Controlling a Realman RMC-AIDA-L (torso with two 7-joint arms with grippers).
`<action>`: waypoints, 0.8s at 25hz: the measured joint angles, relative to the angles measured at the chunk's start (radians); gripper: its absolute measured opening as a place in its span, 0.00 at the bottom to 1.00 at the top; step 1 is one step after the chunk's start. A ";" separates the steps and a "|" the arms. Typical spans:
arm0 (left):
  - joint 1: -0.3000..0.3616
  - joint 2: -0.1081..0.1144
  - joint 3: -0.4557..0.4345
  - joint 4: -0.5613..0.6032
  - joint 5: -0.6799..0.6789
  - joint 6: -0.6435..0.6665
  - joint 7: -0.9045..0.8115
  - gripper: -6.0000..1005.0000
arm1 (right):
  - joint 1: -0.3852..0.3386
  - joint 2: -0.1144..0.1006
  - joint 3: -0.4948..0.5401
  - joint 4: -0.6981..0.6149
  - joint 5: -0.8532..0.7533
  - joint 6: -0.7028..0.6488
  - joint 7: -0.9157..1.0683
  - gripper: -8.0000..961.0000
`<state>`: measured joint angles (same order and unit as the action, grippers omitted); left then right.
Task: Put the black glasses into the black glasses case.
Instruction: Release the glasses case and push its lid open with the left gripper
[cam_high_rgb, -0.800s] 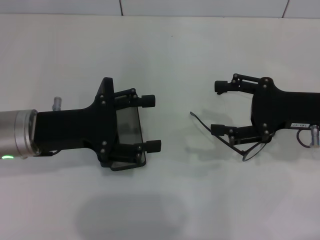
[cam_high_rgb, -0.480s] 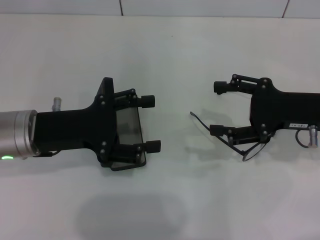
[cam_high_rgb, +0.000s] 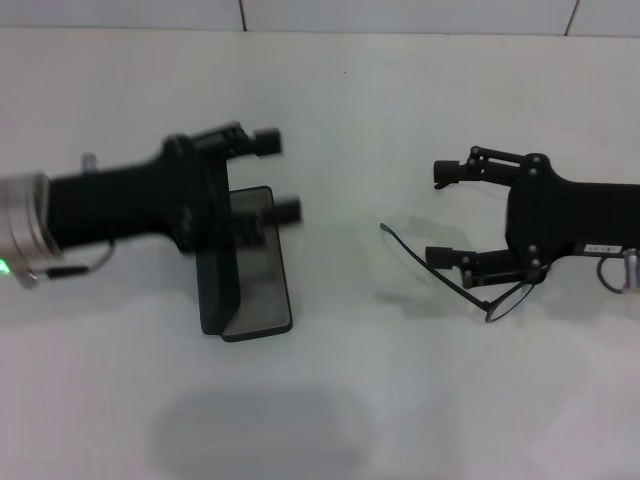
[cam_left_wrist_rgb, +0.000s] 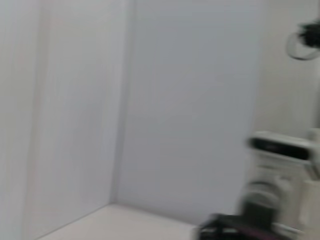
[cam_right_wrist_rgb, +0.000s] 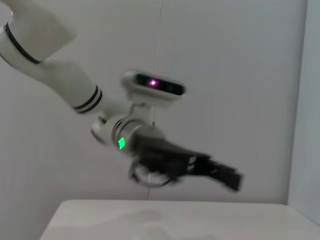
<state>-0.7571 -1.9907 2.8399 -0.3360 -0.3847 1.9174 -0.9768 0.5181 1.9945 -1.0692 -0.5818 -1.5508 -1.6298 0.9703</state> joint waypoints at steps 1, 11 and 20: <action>-0.021 -0.002 0.001 -0.060 -0.019 -0.011 -0.097 0.87 | -0.004 -0.002 0.002 -0.006 0.000 0.000 0.002 0.92; -0.161 -0.091 0.005 -0.511 0.129 -0.072 -0.528 0.87 | -0.051 -0.005 0.005 -0.058 0.001 0.012 0.001 0.92; -0.202 -0.094 0.006 -0.543 0.290 -0.088 -0.675 0.87 | -0.053 -0.007 0.005 -0.064 0.000 0.013 0.001 0.92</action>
<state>-0.9587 -2.0846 2.8456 -0.8791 -0.0947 1.8294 -1.6515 0.4648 1.9872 -1.0645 -0.6461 -1.5505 -1.6167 0.9709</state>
